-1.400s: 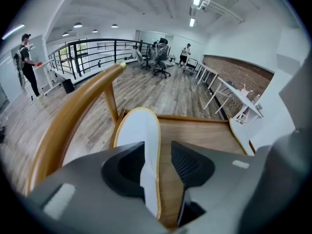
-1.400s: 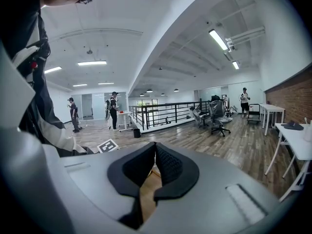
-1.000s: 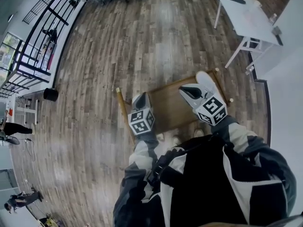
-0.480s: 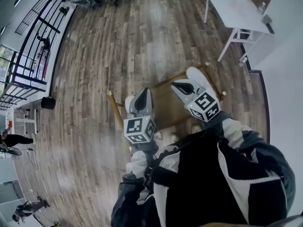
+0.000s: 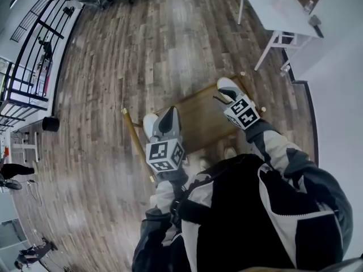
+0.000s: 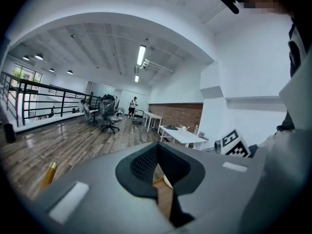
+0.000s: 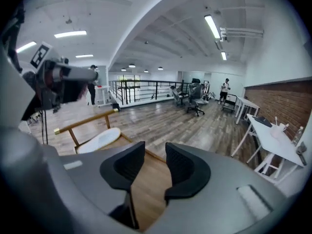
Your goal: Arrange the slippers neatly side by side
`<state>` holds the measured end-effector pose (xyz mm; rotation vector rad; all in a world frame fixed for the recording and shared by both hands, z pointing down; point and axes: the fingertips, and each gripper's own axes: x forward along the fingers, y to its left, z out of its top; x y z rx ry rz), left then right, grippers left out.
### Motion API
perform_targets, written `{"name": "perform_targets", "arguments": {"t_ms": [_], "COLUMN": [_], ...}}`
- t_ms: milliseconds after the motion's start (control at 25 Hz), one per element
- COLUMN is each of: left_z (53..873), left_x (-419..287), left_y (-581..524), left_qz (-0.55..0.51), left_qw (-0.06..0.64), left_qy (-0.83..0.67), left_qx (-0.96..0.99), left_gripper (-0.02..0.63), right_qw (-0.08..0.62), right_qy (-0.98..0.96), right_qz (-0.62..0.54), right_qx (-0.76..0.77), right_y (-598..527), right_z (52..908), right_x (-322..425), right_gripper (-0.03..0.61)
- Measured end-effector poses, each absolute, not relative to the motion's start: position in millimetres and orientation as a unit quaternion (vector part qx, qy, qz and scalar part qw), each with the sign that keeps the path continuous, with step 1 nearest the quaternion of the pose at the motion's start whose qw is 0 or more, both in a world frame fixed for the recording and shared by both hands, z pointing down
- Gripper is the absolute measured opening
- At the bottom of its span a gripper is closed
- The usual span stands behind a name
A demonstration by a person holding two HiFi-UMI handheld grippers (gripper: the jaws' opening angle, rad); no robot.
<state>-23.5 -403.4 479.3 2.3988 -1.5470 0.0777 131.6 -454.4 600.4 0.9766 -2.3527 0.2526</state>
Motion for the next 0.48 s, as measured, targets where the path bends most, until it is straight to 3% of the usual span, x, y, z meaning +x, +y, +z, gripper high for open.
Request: {"name": "perform_targets", "arguments": {"t_ms": [280,480], "left_z": [483.8,491.9], "left_x": [-19.8,-26.2], "left_y": [-400.9,-397.6], "left_qz": [0.043,0.051], "left_qw": [0.139,0.148], "left_qy": [-0.537,-0.549], "left_qx": [0.831,0.821], "left_gripper": [0.018,0.018], "right_qw": [0.429,0.487], "right_qy": [-0.788,-0.746], "right_qz": [0.164,0.207], "right_qx": [0.411,0.405], "right_y": [-488.4,-495.9], "right_z": [719.3,766.0], "right_x": [227.9,269.9], "right_gripper": [0.2,0.223]}}
